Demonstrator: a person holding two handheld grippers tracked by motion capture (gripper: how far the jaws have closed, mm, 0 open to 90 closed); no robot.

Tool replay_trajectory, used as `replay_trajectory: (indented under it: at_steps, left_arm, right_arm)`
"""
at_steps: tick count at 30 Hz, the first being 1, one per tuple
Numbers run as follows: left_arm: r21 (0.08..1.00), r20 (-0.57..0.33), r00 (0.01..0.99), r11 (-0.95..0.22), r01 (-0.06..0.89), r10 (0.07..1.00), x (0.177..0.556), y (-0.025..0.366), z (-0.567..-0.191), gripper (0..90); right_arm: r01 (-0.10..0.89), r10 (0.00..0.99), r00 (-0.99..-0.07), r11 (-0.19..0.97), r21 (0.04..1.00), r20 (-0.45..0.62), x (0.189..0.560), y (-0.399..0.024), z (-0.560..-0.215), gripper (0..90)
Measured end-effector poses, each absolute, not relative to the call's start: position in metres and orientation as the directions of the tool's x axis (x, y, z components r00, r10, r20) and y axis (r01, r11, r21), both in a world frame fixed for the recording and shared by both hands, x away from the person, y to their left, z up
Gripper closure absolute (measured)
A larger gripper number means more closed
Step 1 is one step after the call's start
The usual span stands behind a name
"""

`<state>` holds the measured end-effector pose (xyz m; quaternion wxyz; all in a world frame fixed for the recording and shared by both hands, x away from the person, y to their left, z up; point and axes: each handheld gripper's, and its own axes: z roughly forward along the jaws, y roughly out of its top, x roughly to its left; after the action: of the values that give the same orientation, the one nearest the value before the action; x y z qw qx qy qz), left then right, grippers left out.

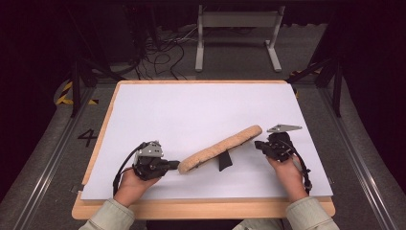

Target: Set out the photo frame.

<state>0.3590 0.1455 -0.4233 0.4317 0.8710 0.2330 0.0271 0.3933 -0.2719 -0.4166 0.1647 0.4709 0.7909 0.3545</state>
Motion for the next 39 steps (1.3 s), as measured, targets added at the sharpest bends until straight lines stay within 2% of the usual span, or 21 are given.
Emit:
replay_trajectory:
  at_steps: [19, 27, 34, 36, 39]
  left_arm:
    - [0.740, -0.179, 0.964, -0.619, 0.265, 0.199, 0.337, 0.110, -0.420, 90.0]
    - [0.740, -0.167, 0.973, -0.631, 0.232, 0.162, 0.330, 0.094, -0.421, 90.0]
    - [0.750, -0.165, 0.978, -0.628, 0.209, 0.128, 0.327, 0.107, -0.414, 90.0]
    - [0.788, -0.188, 0.982, -0.594, 0.161, 0.017, 0.322, 0.114, -0.406, 90.0]
    - [0.783, -0.174, 0.984, -0.610, 0.125, -0.022, 0.317, 0.107, -0.404, 90.0]
  right_arm:
    - [0.620, 0.865, -0.498, 0.300, 0.725, 0.069, 0.379, -0.285, -0.408, 90.0]
    - [0.614, 0.859, -0.507, 0.304, 0.729, 0.069, 0.376, -0.282, -0.405, 90.0]
    - [0.607, 0.856, -0.514, 0.311, 0.732, 0.063, 0.373, -0.283, -0.403, 90.0]
    - [0.609, 0.857, -0.511, 0.305, 0.732, 0.067, 0.372, -0.284, -0.403, 90.0]
    - [0.611, 0.857, -0.511, 0.304, 0.731, 0.071, 0.372, -0.285, -0.403, 90.0]
